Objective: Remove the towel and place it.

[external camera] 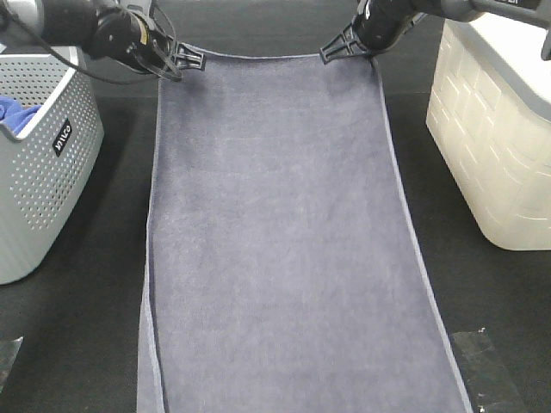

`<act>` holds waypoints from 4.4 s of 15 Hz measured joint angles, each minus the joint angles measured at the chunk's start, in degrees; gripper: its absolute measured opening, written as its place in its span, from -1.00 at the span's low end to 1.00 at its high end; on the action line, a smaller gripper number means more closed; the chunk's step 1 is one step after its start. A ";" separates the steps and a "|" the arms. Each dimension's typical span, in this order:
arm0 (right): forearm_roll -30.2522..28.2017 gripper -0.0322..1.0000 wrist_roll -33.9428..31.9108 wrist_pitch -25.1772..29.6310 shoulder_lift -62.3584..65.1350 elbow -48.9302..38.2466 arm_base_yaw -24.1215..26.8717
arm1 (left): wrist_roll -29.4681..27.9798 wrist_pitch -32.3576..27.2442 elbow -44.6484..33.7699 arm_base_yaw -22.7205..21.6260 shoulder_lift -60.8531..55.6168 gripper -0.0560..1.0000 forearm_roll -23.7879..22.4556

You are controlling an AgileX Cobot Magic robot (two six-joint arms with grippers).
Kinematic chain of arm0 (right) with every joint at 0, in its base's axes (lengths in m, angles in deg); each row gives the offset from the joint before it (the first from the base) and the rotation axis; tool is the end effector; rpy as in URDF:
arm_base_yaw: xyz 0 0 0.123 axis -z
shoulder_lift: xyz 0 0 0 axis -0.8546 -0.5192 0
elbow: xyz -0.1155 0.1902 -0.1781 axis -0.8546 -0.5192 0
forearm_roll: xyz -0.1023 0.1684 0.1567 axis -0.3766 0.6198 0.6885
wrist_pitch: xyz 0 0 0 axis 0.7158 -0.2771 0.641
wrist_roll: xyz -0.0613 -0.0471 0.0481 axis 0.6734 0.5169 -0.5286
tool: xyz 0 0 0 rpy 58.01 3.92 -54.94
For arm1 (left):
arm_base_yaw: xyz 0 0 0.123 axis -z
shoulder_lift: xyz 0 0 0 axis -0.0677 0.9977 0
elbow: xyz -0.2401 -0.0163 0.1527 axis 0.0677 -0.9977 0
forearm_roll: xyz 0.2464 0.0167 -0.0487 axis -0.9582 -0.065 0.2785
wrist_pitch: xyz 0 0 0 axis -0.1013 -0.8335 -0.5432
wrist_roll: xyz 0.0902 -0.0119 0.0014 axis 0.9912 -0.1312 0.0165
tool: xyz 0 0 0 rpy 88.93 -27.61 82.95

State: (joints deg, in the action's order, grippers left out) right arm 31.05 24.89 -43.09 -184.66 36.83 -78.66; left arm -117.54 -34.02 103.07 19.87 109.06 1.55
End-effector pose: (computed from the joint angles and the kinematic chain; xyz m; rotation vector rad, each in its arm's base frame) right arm 0.5310 0.1680 0.2013 -0.5485 2.1390 -0.2497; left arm 0.5209 -0.1372 0.1764 0.2136 2.1409 -0.0314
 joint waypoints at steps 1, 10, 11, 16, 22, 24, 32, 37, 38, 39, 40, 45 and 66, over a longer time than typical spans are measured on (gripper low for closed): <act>-1.95 -0.94 -1.32 -2.52 -0.57 0.11 0.00 | 0.00 2.23 0.80 -0.40 1.32 -0.89 -0.29; -5.16 -0.94 -9.68 -20.57 -7.45 0.00 5.44 | 0.00 10.77 19.31 -1.49 15.41 -0.89 -1.49; -5.16 -0.94 -9.63 -22.00 -8.42 0.00 5.79 | 0.00 11.80 20.45 -1.49 16.73 -0.89 -1.55; -5.04 -0.94 -9.63 -28.48 -12.83 0.00 8.02 | 0.00 13.52 21.08 -1.49 21.94 -0.89 -1.60; -4.98 -0.45 -9.63 -28.48 -15.81 0.00 8.02 | 0.00 11.34 21.08 -1.49 24.81 -0.54 -1.60; -4.98 -0.21 -9.63 -28.48 -15.87 0.00 8.02 | 0.00 11.46 21.08 -1.49 24.87 -0.34 -1.60; -2.01 0.34 -9.63 -27.85 -13.69 0.00 8.02 | 0.00 16.50 24.58 -1.55 23.95 0.27 -1.60; 2.52 0.34 -9.68 -28.07 -6.53 0.00 7.91 | -0.23 14.90 27.22 -1.60 17.53 0.27 2.29; 4.07 0.34 -9.85 -27.90 -4.87 0.00 7.91 | -0.23 12.89 27.27 -1.60 15.70 0.27 2.69; 5.33 0.34 -9.85 -27.73 -3.32 0.00 7.79 | -0.23 10.14 27.27 -1.60 13.58 0.27 2.81; 6.07 0.34 -9.85 -27.10 -1.09 0.00 7.62 | -0.23 6.59 27.27 -1.60 11.06 0.27 2.92; 6.82 0.34 -9.68 -13.87 8.37 0.06 4.01 | 5.56 -19.08 27.39 0.57 -0.23 0.27 4.98; 29.62 0.34 8.31 39.99 48.36 -31.57 0.00 | 23.55 -56.38 -36.78 2.29 -63.25 0.27 19.31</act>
State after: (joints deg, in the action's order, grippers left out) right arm 60.67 33.19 -3.10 -136.30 5.26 -78.66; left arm -93.99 -90.40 66.29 22.16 45.81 20.86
